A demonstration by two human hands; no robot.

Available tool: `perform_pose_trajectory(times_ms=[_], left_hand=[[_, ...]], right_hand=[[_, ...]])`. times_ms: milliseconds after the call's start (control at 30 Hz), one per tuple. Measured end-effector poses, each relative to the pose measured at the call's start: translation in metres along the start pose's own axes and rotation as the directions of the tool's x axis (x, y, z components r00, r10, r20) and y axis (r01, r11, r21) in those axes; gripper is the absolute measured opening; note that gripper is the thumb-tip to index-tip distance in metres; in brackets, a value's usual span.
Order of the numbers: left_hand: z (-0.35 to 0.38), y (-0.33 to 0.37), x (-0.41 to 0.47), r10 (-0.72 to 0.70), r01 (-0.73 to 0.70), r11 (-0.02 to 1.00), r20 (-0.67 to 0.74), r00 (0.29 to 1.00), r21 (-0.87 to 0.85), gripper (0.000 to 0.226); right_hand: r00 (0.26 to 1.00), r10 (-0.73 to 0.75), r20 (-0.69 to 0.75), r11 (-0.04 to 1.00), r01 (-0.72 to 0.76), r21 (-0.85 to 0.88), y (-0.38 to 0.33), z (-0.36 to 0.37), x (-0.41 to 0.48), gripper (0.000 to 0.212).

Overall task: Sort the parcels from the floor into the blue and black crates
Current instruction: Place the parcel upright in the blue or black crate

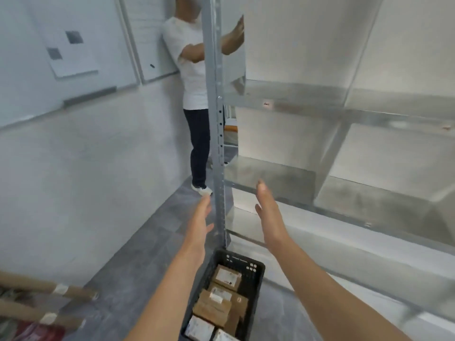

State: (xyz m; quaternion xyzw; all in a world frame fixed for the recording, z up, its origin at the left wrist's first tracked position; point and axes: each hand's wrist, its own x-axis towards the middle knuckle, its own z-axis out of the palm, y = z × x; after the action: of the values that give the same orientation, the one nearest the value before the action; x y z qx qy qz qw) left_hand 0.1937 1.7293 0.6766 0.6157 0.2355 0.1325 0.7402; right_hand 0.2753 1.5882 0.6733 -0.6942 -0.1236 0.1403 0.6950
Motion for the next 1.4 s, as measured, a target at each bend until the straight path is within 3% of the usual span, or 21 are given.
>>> perform_pose_trajectory(times_ms=[167, 300, 500, 633, 700, 800, 967, 1067, 1200, 1400], left_hand=[[0.067, 0.007, -0.021, -0.010, -0.003, 0.998, 0.195, 0.981, 0.064, 0.055], [0.132, 0.003, -0.049, -0.057, 0.019, 0.994, 0.373, 0.926, 0.105, 0.049], [0.241, -0.021, -0.108, -0.142, 0.021, 0.979, 0.598, 0.789, 0.204, 0.042], [0.307, -0.046, -0.168, -0.203, -0.014, 0.960, 0.729, 0.654, 0.279, 0.041], [0.340, -0.057, -0.201, -0.239, -0.027, 0.950, 0.780, 0.579, 0.311, 0.029], [0.390, -0.077, -0.250, -0.281, -0.049, 0.935, 0.822, 0.496, 0.350, 0.020], [0.473, -0.117, -0.336, -0.360, -0.062, 0.910, 0.853, 0.378, 0.411, 0.035], [0.515, -0.138, -0.390, -0.392, -0.073, 0.897, 0.861, 0.323, 0.436, 0.034], [0.556, -0.160, -0.456, -0.429, -0.127, 0.876, 0.871, 0.238, 0.466, 0.019], [0.621, -0.207, -0.513, -0.500, -0.229, 0.823, 0.855, 0.140, 0.519, 0.027]], right_hand=[[0.970, -0.006, -0.243, 1.000, 0.012, 0.024, -0.024, -0.071, -0.057, 0.096], [0.908, 0.006, -0.419, 1.000, 0.008, 0.030, -0.034, -0.138, -0.110, 0.094], [0.745, 0.019, -0.667, 0.998, 0.020, 0.052, -0.039, -0.233, -0.203, 0.096], [0.617, 0.020, -0.787, 0.998, 0.035, 0.053, -0.035, -0.292, -0.269, 0.095], [0.553, 0.039, -0.833, 0.997, 0.037, 0.071, -0.029, -0.325, -0.304, 0.084], [0.455, 0.074, -0.887, 0.993, 0.045, 0.106, -0.017, -0.374, -0.358, 0.079], [0.315, 0.138, -0.939, 0.983, 0.075, 0.169, 0.003, -0.451, -0.450, 0.071], [0.238, 0.156, -0.959, 0.980, 0.087, 0.181, 0.018, -0.491, -0.503, 0.076], [0.156, 0.214, -0.964, 0.969, 0.093, 0.230, 0.036, -0.531, -0.561, 0.075], [0.046, 0.270, -0.962, 0.950, 0.147, 0.274, 0.048, -0.586, -0.625, 0.058]])
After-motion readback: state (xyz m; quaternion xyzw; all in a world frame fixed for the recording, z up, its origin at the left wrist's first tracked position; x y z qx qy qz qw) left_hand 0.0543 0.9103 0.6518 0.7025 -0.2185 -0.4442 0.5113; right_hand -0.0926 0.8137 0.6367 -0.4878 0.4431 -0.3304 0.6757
